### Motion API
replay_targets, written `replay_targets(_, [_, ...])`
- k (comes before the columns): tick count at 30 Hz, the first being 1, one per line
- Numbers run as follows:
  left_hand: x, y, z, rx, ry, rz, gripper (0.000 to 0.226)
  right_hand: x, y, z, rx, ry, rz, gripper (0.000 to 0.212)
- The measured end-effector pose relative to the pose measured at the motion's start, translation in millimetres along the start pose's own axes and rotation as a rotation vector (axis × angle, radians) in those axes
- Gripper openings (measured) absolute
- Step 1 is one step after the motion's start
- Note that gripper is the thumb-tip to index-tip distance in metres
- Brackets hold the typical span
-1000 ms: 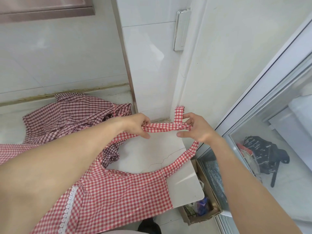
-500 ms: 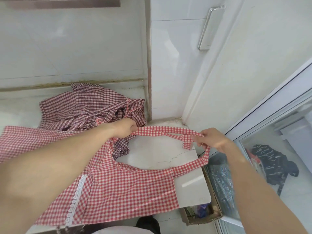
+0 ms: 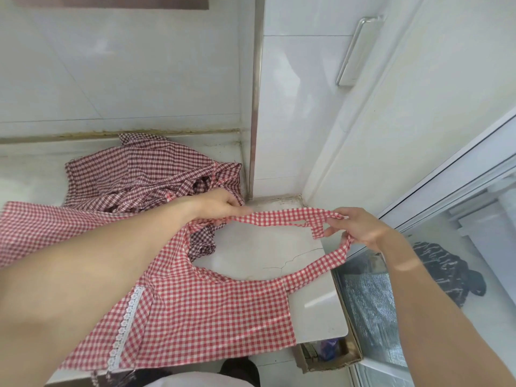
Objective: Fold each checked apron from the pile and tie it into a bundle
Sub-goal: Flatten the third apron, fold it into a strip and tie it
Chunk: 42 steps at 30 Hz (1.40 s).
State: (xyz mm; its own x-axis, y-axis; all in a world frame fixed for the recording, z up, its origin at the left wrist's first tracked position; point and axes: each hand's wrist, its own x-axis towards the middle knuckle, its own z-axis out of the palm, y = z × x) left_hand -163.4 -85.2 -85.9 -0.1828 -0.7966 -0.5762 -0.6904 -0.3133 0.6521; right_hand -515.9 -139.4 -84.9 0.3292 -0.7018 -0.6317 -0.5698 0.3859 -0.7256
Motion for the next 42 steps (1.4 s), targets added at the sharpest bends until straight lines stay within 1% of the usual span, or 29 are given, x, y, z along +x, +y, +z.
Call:
replay_targets(4, [9,35,20,0.150,-0.097,0.005,0.057,-3,-11,6,-0.080,-0.008,-0.063,0.034])
replay_targets(7, [24,59,38,0.305,-0.101,0.008,0.049,-1,-14,7,-0.071,0.065,-0.134,0.043])
replay_targets(9, [34,72,44,0.284,-0.067,0.040,0.036,0,-14,1,-0.003,0.130,-0.158,0.041])
replay_targets(11, [38,79,44,0.182,-0.002,0.073,0.027,-1,-13,-6,0.014,0.171,-0.149,0.031])
replay_targets(12, [39,80,42,0.146,0.027,0.083,0.030,-3,-13,-8,0.016,0.173,-0.131,0.026])
replay_targets(15, [37,81,33,0.148,0.014,0.096,0.042,-6,-4,-13,0.095,0.164,-0.046,0.019])
replay_targets(16, [36,79,31,0.168,0.030,0.098,0.041,-6,0,-13,0.106,0.187,-0.037,0.017])
replay_targets(18, [36,71,26,0.184,0.119,0.091,0.034,-1,7,-11,0.180,0.255,-0.057,0.016])
replay_targets(19, [35,67,25,0.188,0.157,0.081,0.032,2,11,-10,0.238,0.290,-0.067,0.017])
replay_targets(20, [33,62,23,0.194,0.172,0.068,0.036,6,14,-9,0.282,0.323,-0.066,0.020])
replay_targets(22, [26,49,23,0.216,0.177,0.063,0.051,16,24,-5,0.357,0.401,-0.030,0.030])
replay_targets(23, [22,41,24,0.225,0.233,0.089,0.054,19,27,0,0.368,0.481,-0.005,0.036])
replay_targets(24, [16,33,27,0.218,0.341,0.135,0.050,20,30,7,0.354,0.594,0.004,0.041])
replay_targets(25, [8,25,30,0.198,0.484,0.192,0.040,17,31,18,0.314,0.716,-0.023,0.043])
replay_targets(26, [-1,16,35,0.179,0.635,0.244,0.029,13,30,31,0.251,0.810,-0.091,0.041])
replay_targets(27, [-10,8,39,0.173,0.772,0.285,0.019,8,30,46,0.177,0.845,-0.188,0.037])
replay_targets(28, [-22,-6,42,0.176,0.895,0.295,0.011,6,27,66,0.097,0.811,-0.301,0.035])
replay_targets(30, [-39,-29,46,0.182,1.068,0.283,0.007,3,22,100,-0.065,0.677,-0.514,0.029])
replay_targets(32, [-58,-57,47,0.167,1.171,0.232,0.010,4,15,137,-0.189,0.499,-0.644,0.023])
replay_targets(33, [-65,-67,48,0.161,1.188,0.214,0.012,4,11,154,-0.234,0.402,-0.670,0.021])
replay_targets(36, [-93,-103,53,0.147,1.171,0.143,0.019,0,2,215,-0.368,0.039,-0.686,0.017])
replay_targets(38, [-105,-125,58,0.119,1.141,0.058,0.022,-1,6,245,-0.476,-0.132,-0.689,0.023])
replay_targets(40, [-115,-150,61,0.100,1.080,-0.062,0.022,0,16,268,-0.602,-0.231,-0.683,0.036])
replay_targets(42, [-125,-176,63,0.135,0.971,-0.231,0.020,0,29,280,-0.722,-0.237,-0.685,0.047])
